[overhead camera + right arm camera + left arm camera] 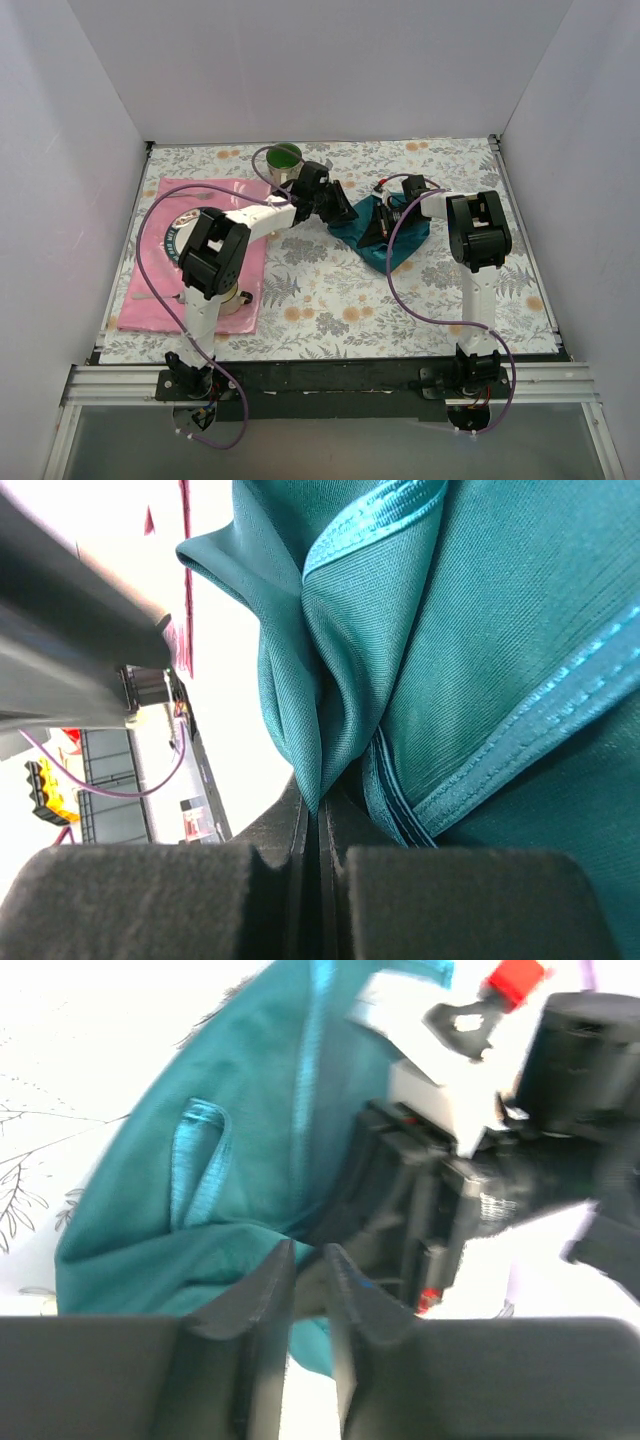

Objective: Fold the napkin, place the utensils inside, and roll it up
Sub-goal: Roll the napkin with the utensil

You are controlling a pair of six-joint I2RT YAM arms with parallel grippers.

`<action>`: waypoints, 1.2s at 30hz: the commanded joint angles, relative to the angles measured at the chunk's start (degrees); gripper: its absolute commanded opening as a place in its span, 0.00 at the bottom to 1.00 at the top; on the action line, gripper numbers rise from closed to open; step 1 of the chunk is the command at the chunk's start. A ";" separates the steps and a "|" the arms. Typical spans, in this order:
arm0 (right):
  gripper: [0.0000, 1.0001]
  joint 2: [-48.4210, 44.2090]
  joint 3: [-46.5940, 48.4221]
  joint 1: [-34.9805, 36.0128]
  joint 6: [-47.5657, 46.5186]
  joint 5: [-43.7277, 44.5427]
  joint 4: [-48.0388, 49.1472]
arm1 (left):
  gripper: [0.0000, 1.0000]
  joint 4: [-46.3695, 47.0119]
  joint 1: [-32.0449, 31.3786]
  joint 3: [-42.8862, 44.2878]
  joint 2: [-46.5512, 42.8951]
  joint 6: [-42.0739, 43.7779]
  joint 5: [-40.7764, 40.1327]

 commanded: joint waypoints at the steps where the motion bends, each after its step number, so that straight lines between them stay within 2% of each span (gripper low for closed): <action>1: 0.01 3.46 -1.75 -0.17 -2.14 11.09 -1.56 | 0.09 -0.42 -0.14 -3.91 -7.48 0.13 -0.40; 6: 0.01 3.55 -1.93 -0.08 -2.67 11.44 -1.92 | 0.04 2.91 -0.67 -11.38 -11.00 -0.14 -0.58; 12: 0.01 3.55 -1.93 -0.17 -2.41 11.09 -1.74 | 0.02 5.12 -1.55 -13.58 -9.87 -1.89 1.79; 36: 0.01 3.29 -1.67 -0.17 -2.85 10.57 -2.62 | 0.01 7.58 -1.81 -8.23 -1.17 -3.74 0.92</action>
